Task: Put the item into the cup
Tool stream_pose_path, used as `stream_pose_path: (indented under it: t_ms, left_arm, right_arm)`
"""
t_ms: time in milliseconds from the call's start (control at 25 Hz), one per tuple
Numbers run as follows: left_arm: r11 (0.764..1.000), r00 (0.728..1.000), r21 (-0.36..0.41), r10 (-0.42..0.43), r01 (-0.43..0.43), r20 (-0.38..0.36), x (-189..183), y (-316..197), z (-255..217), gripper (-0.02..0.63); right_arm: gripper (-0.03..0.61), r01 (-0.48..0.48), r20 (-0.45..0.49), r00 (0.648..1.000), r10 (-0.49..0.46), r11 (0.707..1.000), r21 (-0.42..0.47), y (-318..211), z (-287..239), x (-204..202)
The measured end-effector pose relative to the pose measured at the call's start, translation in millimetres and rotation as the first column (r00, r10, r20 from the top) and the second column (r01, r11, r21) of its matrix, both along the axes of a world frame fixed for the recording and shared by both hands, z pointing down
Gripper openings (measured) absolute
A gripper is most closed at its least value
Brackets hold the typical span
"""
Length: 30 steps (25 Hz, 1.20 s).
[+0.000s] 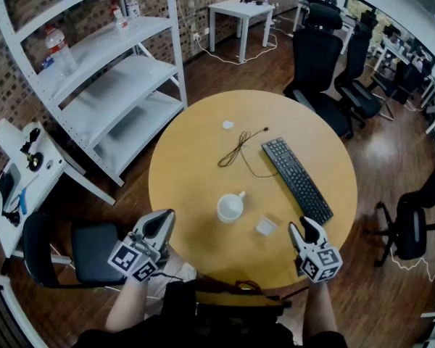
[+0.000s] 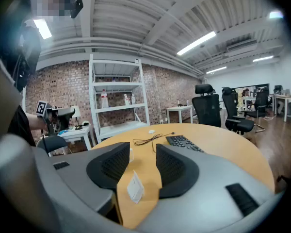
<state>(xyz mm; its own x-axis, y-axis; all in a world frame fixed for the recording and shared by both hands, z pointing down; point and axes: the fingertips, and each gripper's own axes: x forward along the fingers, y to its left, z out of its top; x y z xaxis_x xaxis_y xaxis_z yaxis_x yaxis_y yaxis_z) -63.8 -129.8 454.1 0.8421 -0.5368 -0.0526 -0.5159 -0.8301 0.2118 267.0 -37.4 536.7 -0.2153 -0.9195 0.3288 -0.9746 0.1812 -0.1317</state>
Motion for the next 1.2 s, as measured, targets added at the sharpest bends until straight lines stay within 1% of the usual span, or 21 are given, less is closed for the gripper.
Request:
stream_pose_path:
  t_ms: [120, 200, 240, 400, 560, 720, 840, 880, 920, 1000, 1200]
  left_arm:
    - [1.000, 1.000, -0.004, 0.008, -0.008, 0.012, -3.1, -3.6, 1.3, -0.005]
    - [1.000, 1.000, -0.012, -0.001, 0.001, 0.017, -7.3, -5.5, 4.1, -0.005]
    - [1.000, 1.000, -0.017, -0.011, 0.011, 0.020, -10.1, -5.5, 5.8, -0.005]
    - [0.998, 0.998, -0.036, -0.059, 0.060, 0.023, -22.6, -2.0, 9.8, -0.005]
    - [0.993, 0.994, -0.051, -0.106, 0.108, 0.031, -35.5, 1.2, 13.3, -0.005]
    - [0.989, 0.991, -0.069, -0.132, 0.134, 0.038, -43.2, 3.5, 19.9, -0.005]
    - [0.988, 0.991, -0.078, -0.130, 0.133, 0.042, -42.1, 4.5, 23.9, -0.005]
    - [0.989, 0.991, -0.079, -0.126, 0.129, 0.041, -40.5, 4.3, 24.0, -0.005]
    - [0.989, 0.992, -0.079, -0.121, 0.123, 0.039, -38.9, 3.9, 23.8, -0.005]
    - [0.991, 0.993, -0.078, -0.109, 0.111, 0.034, -35.9, 2.6, 22.9, -0.005]
    - [0.995, 0.997, -0.065, -0.075, 0.076, 0.023, -30.7, -0.6, 20.1, -0.005]
  right_arm:
    - [0.176, 0.015, 0.007, 1.000, -0.015, 0.997, -0.080, -13.2, 29.7, -11.3]
    - [0.181, 0.045, 0.028, 0.999, -0.041, 0.988, -0.148, -20.3, 59.7, -16.5]
    - [0.201, 0.067, 0.037, 0.997, -0.061, 0.981, -0.183, -23.9, 74.2, -20.1]
    - [0.202, 0.145, 0.017, 0.989, -0.147, 0.942, -0.302, -35.1, 118.8, -33.3]
    - [0.201, 0.188, 0.030, 0.981, -0.191, 0.910, -0.370, -39.3, 139.1, -42.6]
    - [0.199, 0.243, 0.055, 0.969, -0.241, 0.887, -0.393, -38.4, 147.0, -53.0]
    - [0.069, 0.246, 0.032, 0.966, -0.256, 0.875, -0.417, -35.7, 154.3, -54.7]
    - [0.062, 0.242, 0.023, 0.966, -0.257, 0.874, -0.421, -35.0, 155.2, -54.8]
    - [0.044, 0.238, 0.016, 0.967, -0.256, 0.876, -0.420, -34.8, 154.2, -55.4]
    - [0.031, 0.231, 0.005, 0.968, -0.251, 0.885, -0.404, -35.4, 147.2, -57.5]
    - [0.022, 0.223, -0.028, 0.970, -0.243, 0.926, -0.305, -40.9, 106.5, -62.1]
